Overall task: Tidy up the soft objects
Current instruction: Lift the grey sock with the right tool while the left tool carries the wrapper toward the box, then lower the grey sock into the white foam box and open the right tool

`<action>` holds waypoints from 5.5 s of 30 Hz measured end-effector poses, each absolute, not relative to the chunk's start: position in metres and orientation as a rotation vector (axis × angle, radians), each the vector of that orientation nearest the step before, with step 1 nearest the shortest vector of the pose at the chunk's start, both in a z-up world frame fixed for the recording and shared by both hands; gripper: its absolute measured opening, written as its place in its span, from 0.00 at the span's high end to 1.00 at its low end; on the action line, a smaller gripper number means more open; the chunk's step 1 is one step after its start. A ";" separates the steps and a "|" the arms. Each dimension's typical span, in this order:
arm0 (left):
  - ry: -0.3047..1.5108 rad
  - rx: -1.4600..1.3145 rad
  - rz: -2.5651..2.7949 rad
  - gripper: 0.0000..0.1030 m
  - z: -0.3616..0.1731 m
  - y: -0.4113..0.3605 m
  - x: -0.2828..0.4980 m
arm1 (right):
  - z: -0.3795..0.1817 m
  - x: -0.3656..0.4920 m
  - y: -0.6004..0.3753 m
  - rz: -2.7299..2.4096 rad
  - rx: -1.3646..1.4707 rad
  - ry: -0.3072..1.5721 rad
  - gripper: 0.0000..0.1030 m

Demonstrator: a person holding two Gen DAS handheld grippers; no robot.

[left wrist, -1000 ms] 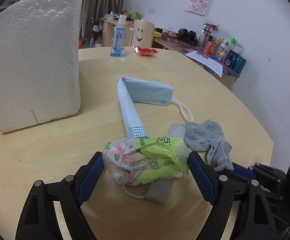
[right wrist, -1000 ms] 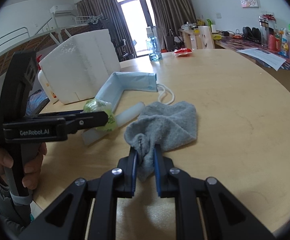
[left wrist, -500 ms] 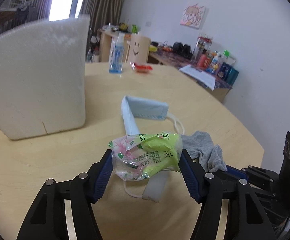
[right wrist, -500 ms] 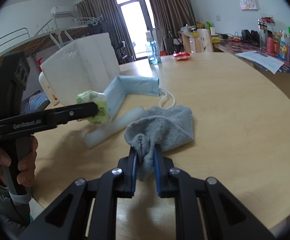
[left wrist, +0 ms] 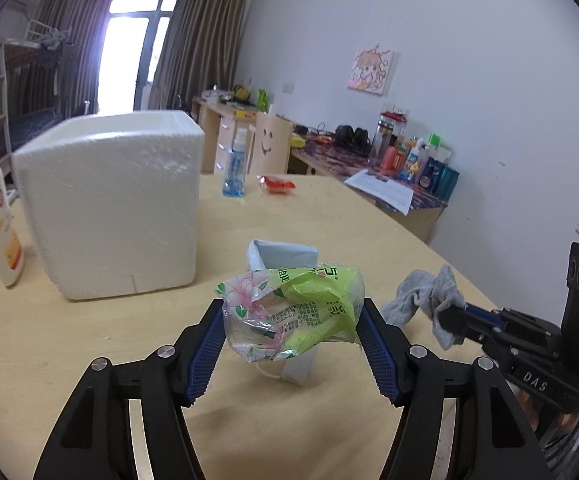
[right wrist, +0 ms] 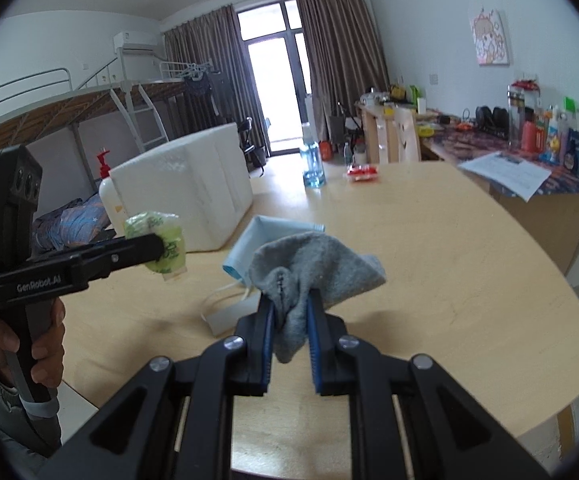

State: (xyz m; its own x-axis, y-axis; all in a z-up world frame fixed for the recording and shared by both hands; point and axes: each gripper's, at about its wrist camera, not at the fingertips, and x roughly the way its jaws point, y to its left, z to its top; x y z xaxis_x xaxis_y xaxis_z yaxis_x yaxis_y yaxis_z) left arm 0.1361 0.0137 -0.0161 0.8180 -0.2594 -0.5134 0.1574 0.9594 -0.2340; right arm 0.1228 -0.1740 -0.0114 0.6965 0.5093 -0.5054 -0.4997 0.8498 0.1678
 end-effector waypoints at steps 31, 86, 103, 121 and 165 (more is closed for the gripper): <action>0.374 -0.114 0.094 0.36 0.016 0.072 0.052 | 0.022 0.081 -0.103 0.723 -0.080 0.455 0.82; 0.348 -0.091 0.275 0.35 0.037 0.124 0.045 | 0.042 0.103 -0.027 0.796 -0.131 0.402 0.82; 0.314 -0.089 0.260 0.35 0.075 0.142 0.086 | 0.083 0.140 -0.010 0.797 -0.161 0.378 0.82; 0.296 -0.077 0.249 0.35 0.086 0.164 0.132 | 0.103 0.187 0.025 0.799 -0.188 0.363 0.82; 0.361 -0.090 0.293 0.35 0.076 0.193 0.167 | 0.089 0.240 0.061 0.787 -0.219 0.462 0.10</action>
State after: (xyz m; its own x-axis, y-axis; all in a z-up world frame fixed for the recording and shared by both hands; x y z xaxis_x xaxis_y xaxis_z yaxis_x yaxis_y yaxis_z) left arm 0.1672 0.1926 0.0765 0.8939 0.2659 -0.3608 -0.2978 0.9540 -0.0348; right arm 0.2397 0.0610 0.0892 0.6131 0.6295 -0.4773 -0.7236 0.6900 -0.0195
